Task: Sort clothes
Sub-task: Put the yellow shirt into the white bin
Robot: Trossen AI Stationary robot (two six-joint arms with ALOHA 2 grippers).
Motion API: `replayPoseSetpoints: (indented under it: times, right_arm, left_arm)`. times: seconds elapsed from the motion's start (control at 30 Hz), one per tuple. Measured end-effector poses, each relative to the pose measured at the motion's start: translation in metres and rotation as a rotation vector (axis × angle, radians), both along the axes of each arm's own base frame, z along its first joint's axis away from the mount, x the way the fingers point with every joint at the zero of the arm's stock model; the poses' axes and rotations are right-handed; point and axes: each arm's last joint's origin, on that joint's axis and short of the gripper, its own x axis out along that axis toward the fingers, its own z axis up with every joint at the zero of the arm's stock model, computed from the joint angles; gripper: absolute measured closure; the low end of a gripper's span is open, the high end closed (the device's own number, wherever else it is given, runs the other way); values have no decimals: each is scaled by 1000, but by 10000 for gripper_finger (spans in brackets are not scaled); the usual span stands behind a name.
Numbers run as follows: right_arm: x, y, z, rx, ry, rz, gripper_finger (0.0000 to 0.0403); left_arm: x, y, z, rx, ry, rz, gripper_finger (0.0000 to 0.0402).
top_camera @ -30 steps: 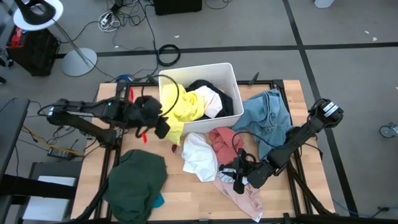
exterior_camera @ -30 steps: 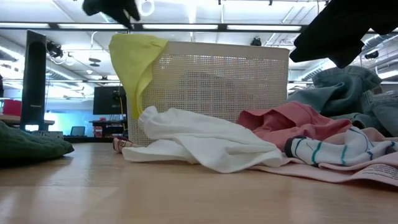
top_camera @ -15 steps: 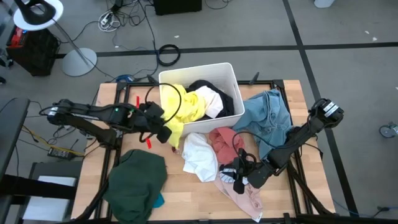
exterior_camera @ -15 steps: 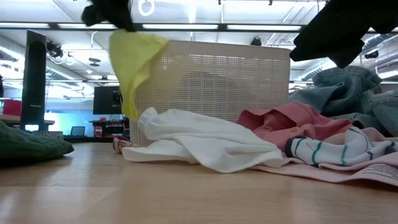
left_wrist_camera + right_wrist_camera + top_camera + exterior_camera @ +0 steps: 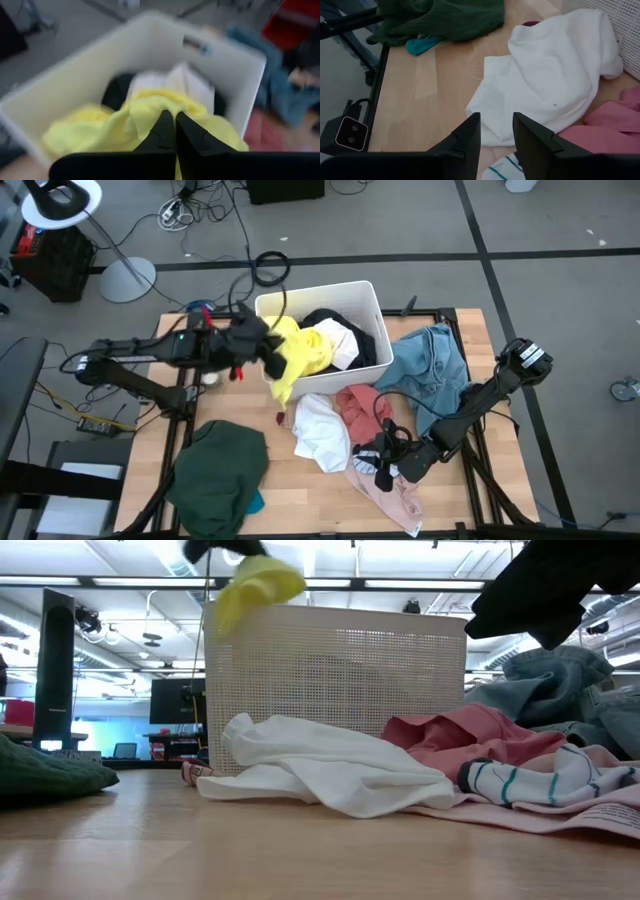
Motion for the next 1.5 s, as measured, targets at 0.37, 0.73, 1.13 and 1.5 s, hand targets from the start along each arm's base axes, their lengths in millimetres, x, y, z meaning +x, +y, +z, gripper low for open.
replayPoseSetpoints:
  times: [0.37,0.73,1.13,1.5]
  right_arm:
    - [0,0,0,-8,3,2,288]
    - [0,-1,0,-12,6,3,288]
    - [0,-1,0,-11,5,3,288]
    - [0,-1,-1,-12,6,2,288]
  left_arm:
    - [31,63,9,117,-180,29,401]
    - [87,86,-72,-72,102,-78,385]
    - [123,91,-135,-327,187,-205,282]
    - [116,86,-120,-290,162,-243,260]
